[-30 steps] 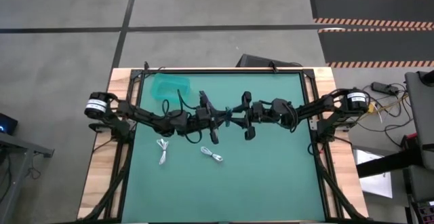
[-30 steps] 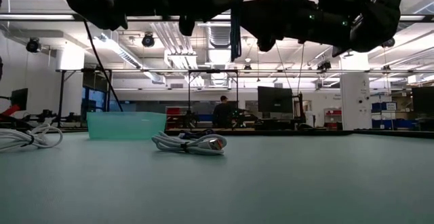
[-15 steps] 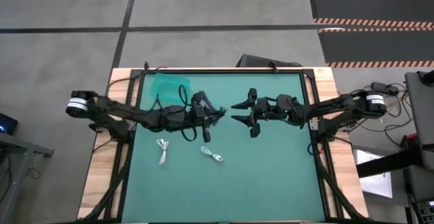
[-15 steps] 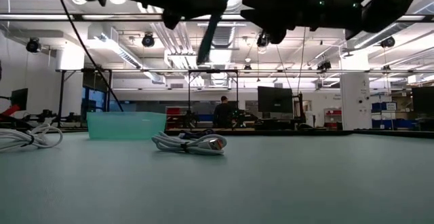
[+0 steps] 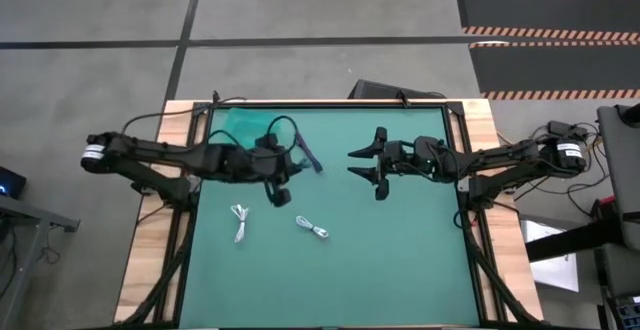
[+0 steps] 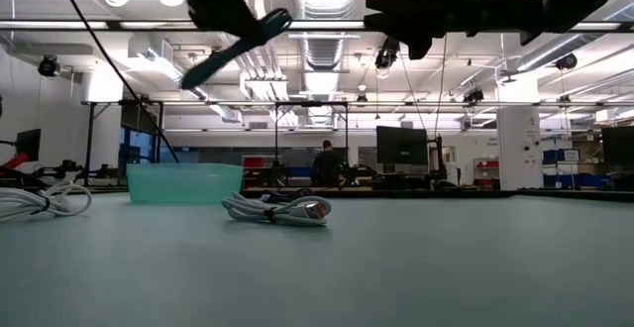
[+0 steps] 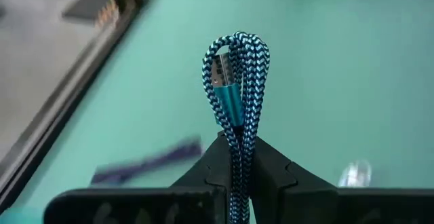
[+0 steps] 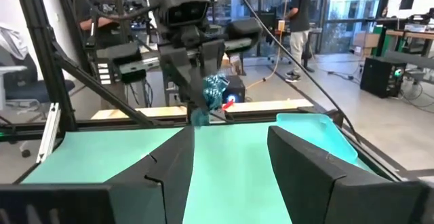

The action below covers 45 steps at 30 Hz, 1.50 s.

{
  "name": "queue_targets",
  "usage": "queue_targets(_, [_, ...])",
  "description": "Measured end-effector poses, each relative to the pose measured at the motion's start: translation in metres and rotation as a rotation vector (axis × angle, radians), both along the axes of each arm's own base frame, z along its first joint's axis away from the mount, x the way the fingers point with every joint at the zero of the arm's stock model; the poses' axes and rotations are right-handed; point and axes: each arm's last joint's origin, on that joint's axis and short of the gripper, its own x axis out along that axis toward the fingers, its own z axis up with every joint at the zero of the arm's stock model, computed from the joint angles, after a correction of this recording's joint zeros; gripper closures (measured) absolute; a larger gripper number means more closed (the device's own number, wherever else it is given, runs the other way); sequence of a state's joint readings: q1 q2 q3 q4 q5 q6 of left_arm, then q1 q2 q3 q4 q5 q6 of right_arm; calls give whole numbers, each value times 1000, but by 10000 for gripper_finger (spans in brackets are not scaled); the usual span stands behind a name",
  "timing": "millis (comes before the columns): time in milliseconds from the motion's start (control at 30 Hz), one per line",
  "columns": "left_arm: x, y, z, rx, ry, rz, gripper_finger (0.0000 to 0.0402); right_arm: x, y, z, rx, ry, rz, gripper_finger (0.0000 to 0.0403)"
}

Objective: Pick and place USB-C Cables
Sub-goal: Put the blue charger cable into the blue bin

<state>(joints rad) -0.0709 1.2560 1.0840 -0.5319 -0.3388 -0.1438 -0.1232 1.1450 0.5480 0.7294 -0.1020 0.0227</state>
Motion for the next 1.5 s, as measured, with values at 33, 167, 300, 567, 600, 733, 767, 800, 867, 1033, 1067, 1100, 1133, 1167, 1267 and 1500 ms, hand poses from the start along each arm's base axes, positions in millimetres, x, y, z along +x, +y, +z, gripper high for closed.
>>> queue_targets(33, [-1,1,5,0,38,-8,389,0,-1,0,0,2,-2,222])
queue_targets(167, [-6,3,20,28,215,-43,389,0,-1,-1,0,7,-4,223])
queue_targets(300, [-8,8,32,67,387,-94,389,0,-1,-1,-10,3,-4,223])
queue_targets(567, [-1,20,31,255,635,-337,389,0,-1,-1,-14,10,-14,222])
queue_targets(600, [0,22,29,279,654,-367,389,0,-1,-2,-13,17,-14,223])
queue_targets(733, [2,39,24,348,722,-434,389,0,-2,-5,-10,47,-31,222])
queue_targets(767, [2,43,23,358,734,-443,389,0,-2,-5,-9,49,-32,223])
queue_targets(800, [2,48,22,366,745,-449,389,0,-2,-5,-9,49,-32,223])
queue_targets(867, [1,58,20,382,759,-455,389,0,-2,-5,-10,48,-31,223])
queue_targets(1033, [-7,88,10,366,810,-429,389,0,-2,-5,-9,48,-31,223])
queue_targets(1067, [-9,93,8,358,817,-429,389,0,-2,-5,-9,48,-31,223])
queue_targets(1100, [-11,99,6,347,820,-428,389,0,-2,-5,-9,48,-31,223])
queue_targets(1133, [-12,105,4,338,816,-424,389,0,-2,-5,-10,48,-31,223])
queue_targets(1167, [-13,111,3,331,805,-419,389,0,-2,-5,-9,48,-31,223])
queue_targets(1267, [-16,128,-3,328,772,-401,389,0,-2,-5,-2,48,-31,222])
queue_targets(1500, [-29,162,-13,311,734,-368,389,0,-2,-5,0,48,-30,223])
